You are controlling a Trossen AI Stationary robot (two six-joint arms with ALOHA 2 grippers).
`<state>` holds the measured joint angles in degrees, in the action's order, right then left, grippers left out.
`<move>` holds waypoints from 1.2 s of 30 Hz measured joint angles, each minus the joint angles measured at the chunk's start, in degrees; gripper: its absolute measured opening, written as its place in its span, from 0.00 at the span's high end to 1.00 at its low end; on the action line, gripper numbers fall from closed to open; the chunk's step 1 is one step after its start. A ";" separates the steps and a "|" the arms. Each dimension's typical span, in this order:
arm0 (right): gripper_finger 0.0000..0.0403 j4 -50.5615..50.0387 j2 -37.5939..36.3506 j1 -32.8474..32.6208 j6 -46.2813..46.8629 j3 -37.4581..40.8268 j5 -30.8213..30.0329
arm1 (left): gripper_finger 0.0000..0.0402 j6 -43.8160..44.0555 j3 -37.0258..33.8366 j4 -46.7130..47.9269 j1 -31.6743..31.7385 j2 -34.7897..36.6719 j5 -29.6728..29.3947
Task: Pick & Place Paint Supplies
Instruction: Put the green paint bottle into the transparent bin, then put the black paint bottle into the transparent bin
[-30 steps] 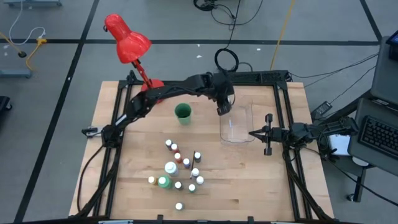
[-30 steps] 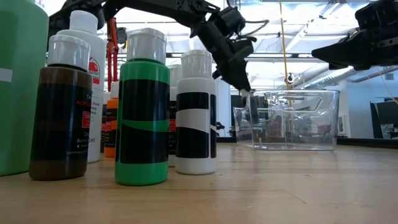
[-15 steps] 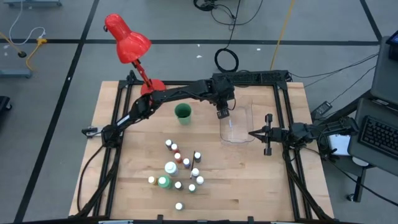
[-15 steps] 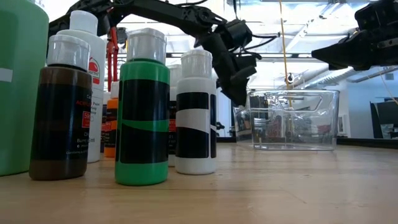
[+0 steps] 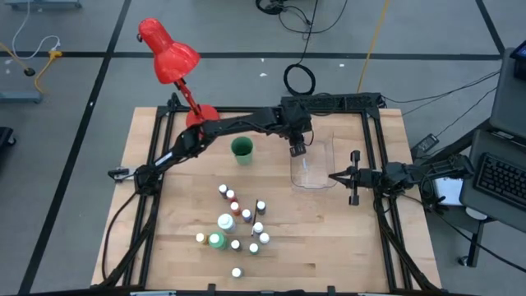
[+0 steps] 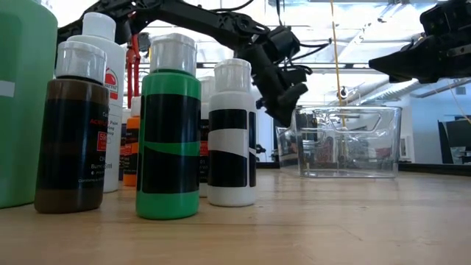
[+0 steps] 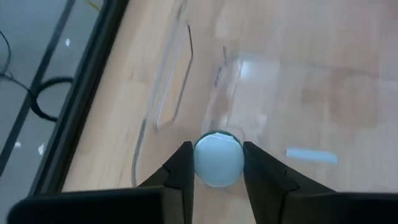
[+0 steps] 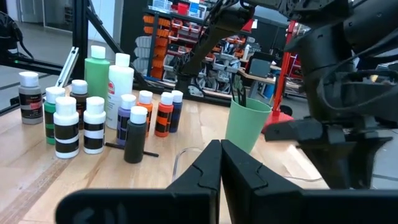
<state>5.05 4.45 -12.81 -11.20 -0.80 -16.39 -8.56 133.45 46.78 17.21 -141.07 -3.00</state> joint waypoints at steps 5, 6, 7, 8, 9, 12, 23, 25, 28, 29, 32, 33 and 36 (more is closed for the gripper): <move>0.99 -0.05 0.11 -0.01 0.01 0.01 0.01 | 0.59 -0.23 -0.17 0.47 0.04 -0.34 -0.25; 0.99 -0.08 0.12 0.01 0.02 0.02 0.00 | 0.57 0.13 -0.20 0.36 0.01 -0.35 -0.18; 0.99 -0.08 0.14 0.00 0.02 0.01 0.02 | 0.54 0.11 -0.20 0.05 0.02 -0.38 0.02; 0.99 -0.08 0.12 0.00 0.02 0.01 0.01 | 0.52 0.12 -0.21 0.26 -0.02 -0.41 -0.10; 0.99 -0.08 0.11 0.01 0.02 0.02 0.03 | 0.51 0.22 -0.23 0.53 -0.04 -0.23 -0.03; 0.99 -0.10 0.11 0.01 0.02 0.00 0.03 | 0.47 -0.02 -0.24 3.49 -0.22 1.25 -0.05; 0.99 -0.16 0.12 0.01 0.02 0.02 0.03 | 0.46 0.67 0.04 24.54 -5.86 21.29 -0.97; 0.99 -0.16 0.11 0.00 0.02 0.00 0.01 | 0.51 2.06 0.17 29.88 -8.36 25.74 -1.19; 0.99 -0.16 0.11 -0.01 0.19 0.00 0.02 | 0.64 5.04 0.24 37.97 -12.43 30.85 -1.48; 0.99 -0.16 0.11 0.01 0.42 0.00 0.01 | 0.68 6.06 0.23 40.40 -13.92 31.93 -1.51; 0.99 -0.16 0.11 0.01 1.51 0.00 0.01 | 0.84 7.63 -0.33 43.47 -18.73 33.90 -1.60; 0.99 -0.15 0.13 -0.01 1.55 0.00 0.01 | 0.90 7.56 -1.30 42.78 -20.47 34.52 -1.58; 0.99 -0.15 0.11 -0.01 1.70 0.00 0.01 | 0.98 5.77 -4.89 40.51 -25.31 35.82 -1.50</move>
<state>4.90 4.56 -12.81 -9.50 -0.80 -16.38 -2.79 128.56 87.29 -8.10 -105.25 -4.49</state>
